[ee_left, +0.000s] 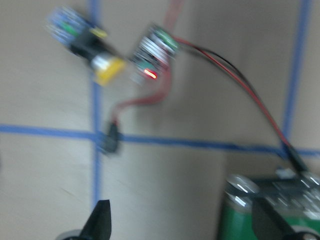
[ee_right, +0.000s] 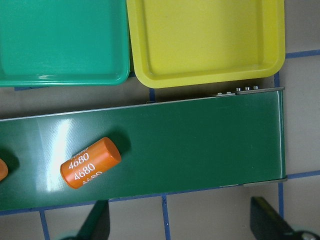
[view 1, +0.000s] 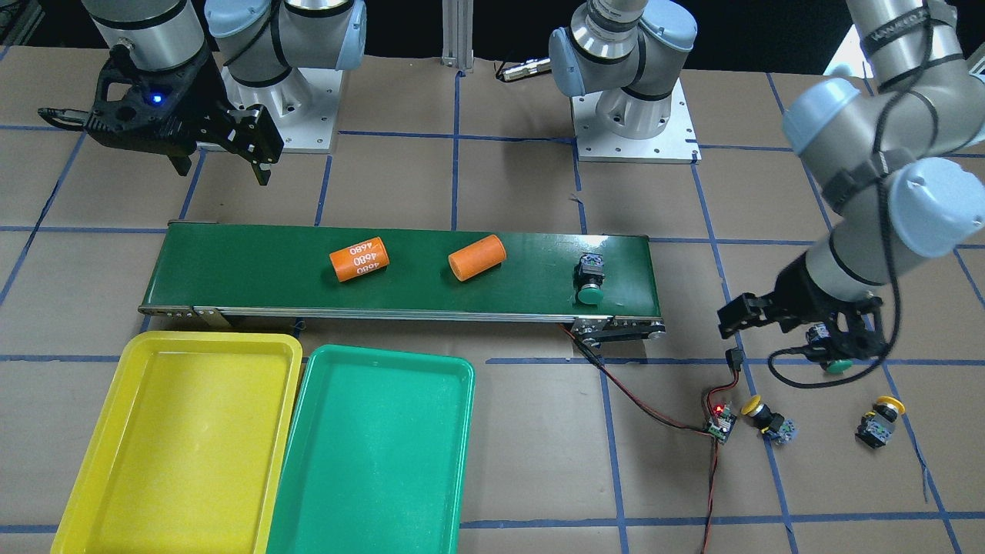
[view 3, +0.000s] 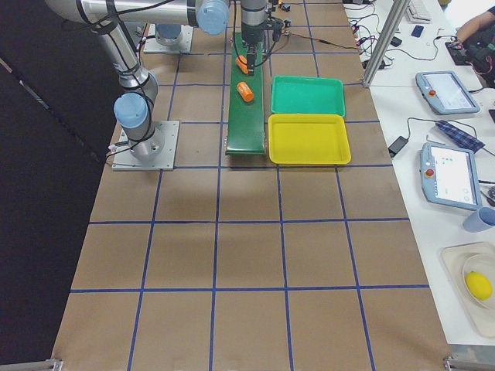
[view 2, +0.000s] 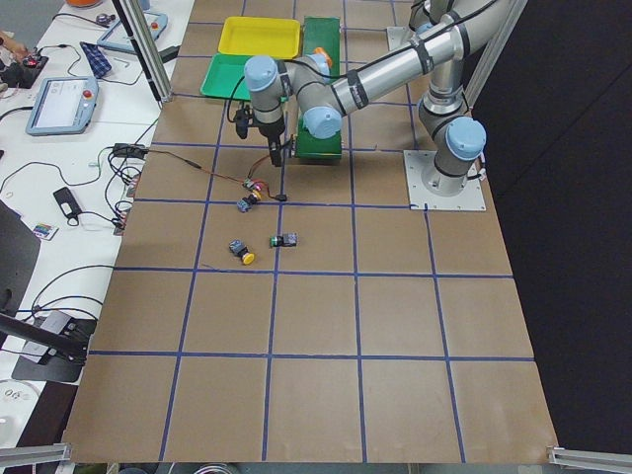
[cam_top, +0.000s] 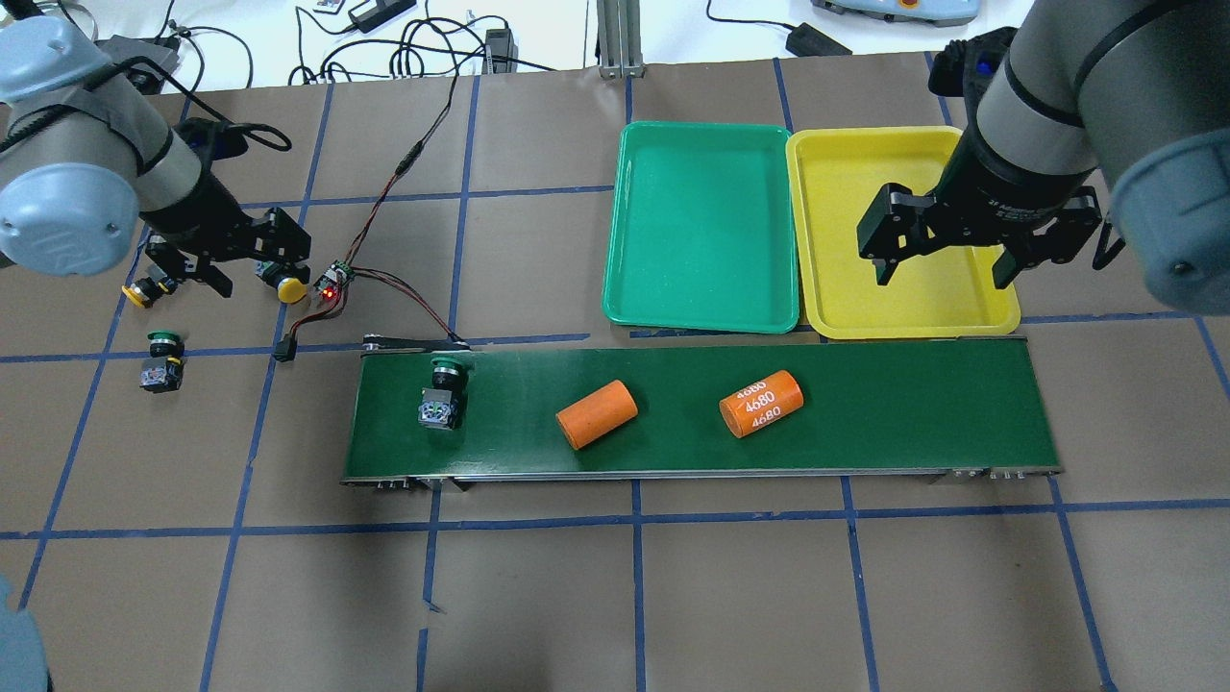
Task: Sort buttons by color to trays
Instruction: 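Move the left gripper to a yellow push-button and grasp it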
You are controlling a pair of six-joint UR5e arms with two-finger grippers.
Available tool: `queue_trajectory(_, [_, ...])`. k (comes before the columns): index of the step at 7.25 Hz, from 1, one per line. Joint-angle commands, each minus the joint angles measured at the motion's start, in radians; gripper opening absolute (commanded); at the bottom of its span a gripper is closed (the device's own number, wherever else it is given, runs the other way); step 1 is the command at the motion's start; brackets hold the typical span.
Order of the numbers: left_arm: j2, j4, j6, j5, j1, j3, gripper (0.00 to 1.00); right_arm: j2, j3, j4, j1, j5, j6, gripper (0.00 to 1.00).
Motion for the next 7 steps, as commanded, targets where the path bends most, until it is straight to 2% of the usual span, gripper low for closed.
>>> queue_trajectory(1, [-0.205,-0.002,0.221,0.076,0.092,0.249,1.00,-0.002,0.000,0.002,0.000,-0.006,0.000,1.00])
queue_trajectory(2, [-0.290,-0.002,0.264,0.077,0.139,0.337,1.00,-0.002,0.000,0.002,0.000,-0.006,-0.001,1.00])
queue_trajectory(3, [-0.347,0.001,0.310,0.078,0.172,0.366,1.00,-0.002,0.000,0.002,0.000,-0.006,-0.001,1.00])
queue_trajectory(5, [-0.427,0.059,0.438,0.071,0.196,0.391,1.00,-0.002,0.003,0.002,0.000,0.001,0.000,1.00])
queue_trajectory(7, [-0.464,0.076,0.479,0.068,0.222,0.375,1.00,-0.015,0.038,-0.001,0.000,0.004,0.002,1.00])
